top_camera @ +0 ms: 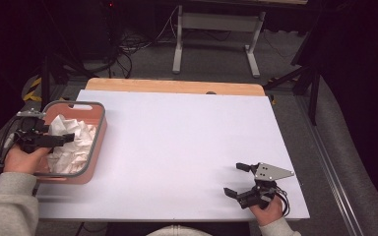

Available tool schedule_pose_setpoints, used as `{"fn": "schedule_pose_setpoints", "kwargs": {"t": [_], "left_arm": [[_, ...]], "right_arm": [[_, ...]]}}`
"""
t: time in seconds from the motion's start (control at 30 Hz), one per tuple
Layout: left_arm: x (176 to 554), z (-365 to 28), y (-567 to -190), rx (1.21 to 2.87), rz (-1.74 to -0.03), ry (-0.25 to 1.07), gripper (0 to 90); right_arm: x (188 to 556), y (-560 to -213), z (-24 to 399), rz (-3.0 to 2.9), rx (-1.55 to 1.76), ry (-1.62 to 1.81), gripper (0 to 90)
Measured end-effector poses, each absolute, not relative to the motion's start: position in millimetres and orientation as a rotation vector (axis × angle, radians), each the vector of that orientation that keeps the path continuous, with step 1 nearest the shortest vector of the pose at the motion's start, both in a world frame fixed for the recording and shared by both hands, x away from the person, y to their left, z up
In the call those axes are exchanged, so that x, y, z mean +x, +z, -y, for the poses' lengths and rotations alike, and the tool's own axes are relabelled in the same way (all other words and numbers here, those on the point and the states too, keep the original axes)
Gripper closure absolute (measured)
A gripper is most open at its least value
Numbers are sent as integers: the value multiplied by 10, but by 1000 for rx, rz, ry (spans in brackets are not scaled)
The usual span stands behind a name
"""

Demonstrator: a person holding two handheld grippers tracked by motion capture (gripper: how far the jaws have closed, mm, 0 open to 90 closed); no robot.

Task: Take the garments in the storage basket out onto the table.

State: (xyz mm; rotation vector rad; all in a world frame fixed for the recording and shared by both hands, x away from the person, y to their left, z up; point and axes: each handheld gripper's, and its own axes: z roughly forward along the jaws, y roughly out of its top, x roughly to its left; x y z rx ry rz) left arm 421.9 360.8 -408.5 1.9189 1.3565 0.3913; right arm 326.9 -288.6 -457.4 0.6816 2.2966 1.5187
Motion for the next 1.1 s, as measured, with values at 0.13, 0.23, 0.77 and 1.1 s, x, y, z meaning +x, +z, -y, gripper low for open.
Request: {"fn": "schedule_pose_setpoints", "kwargs": {"t": [0.13,0.23,0.77,1.1], "left_arm": [[4239,-3591,-4091,1946,-1389,386,3],[4246,-3582,-4095,1948,-1416,389,17],[4307,-3526,-4141,2034,-1400,398,81],[4350,-3505,-4186,2036,-1397,364,213]], "right_arm": [[3269,-4574,2885,-2297,681,1519,19],[3269,-4575,2885,-2297,683,1519,19],[3276,-4581,2882,-2305,687,1510,21],[3274,-4578,2888,-2301,691,1511,21]]}}
